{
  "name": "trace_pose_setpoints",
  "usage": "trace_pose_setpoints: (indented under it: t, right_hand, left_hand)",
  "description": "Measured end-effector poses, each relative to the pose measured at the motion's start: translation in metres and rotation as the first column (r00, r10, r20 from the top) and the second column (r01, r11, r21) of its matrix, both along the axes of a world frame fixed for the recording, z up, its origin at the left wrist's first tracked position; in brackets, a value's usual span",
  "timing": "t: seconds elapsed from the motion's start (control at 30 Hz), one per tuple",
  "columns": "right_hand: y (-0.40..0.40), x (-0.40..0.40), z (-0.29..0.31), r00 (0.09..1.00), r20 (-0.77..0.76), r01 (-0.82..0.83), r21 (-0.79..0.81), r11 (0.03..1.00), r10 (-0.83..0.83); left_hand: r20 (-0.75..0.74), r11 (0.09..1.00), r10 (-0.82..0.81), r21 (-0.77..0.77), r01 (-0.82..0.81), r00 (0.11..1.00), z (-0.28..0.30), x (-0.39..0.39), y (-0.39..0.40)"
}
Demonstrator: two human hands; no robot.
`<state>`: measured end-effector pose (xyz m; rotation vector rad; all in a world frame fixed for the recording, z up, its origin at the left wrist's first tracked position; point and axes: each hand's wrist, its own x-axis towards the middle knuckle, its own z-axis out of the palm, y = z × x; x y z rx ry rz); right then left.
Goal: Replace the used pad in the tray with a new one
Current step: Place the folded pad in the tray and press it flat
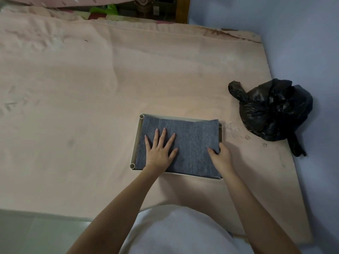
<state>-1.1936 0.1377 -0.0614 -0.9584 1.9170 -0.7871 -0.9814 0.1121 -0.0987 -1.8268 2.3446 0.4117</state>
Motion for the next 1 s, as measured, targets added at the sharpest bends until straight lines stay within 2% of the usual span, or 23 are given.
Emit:
trace_pose_setpoints:
  t: [0.23,0.5,0.57,0.63,0.7,0.8,0.87,0.93,1.0]
  right_hand:
    - [-0.001,0.000,-0.003,0.999,-0.043,-0.005,0.041,0.999,0.007]
    - [-0.002,0.003,-0.001,0.994,-0.108,-0.011,0.077,0.997,0.019]
    - [-0.003,0.005,0.000,0.987,-0.157,-0.012,0.072,0.997,0.023]
    - [-0.006,0.008,0.004,0.962,-0.269,-0.016,0.086,0.996,0.038]
    - [-0.008,0.011,0.010,0.872,-0.476,-0.049,0.137,0.989,0.109]
    - [-0.011,0.019,0.017,0.601,-0.774,-0.115,0.161,0.980,0.197]
    - [-0.016,0.023,0.012,0.458,-0.872,-0.200,0.089,0.976,0.174]
    - [-0.024,0.030,0.005,0.447,-0.874,-0.336,0.035,0.941,0.192]
    - [-0.034,0.041,-0.002,0.423,-0.854,-0.462,0.085,0.883,0.303]
  left_hand:
    - [-0.048,0.973,0.060,-0.221,-0.069,0.997,-0.007,0.020,-0.021]
    - [-0.096,0.971,0.036,-0.233,-0.058,0.995,-0.023,0.032,-0.031]
    - [-0.110,0.969,0.034,-0.240,-0.059,0.993,-0.024,0.033,-0.031]
    - [-0.123,0.967,0.034,-0.245,-0.064,0.992,-0.023,0.033,-0.031]
    - [-0.134,0.966,0.037,-0.250,-0.070,0.990,-0.022,0.032,-0.032]
    - [-0.143,0.966,0.039,-0.247,-0.073,0.989,-0.021,0.033,-0.032]
    - [-0.141,0.968,0.040,-0.241,-0.074,0.989,-0.021,0.033,-0.032]
    - [-0.142,0.968,0.043,-0.238,-0.076,0.989,-0.021,0.032,-0.032]
    - [-0.141,0.968,0.044,-0.239,-0.078,0.989,-0.021,0.032,-0.032]
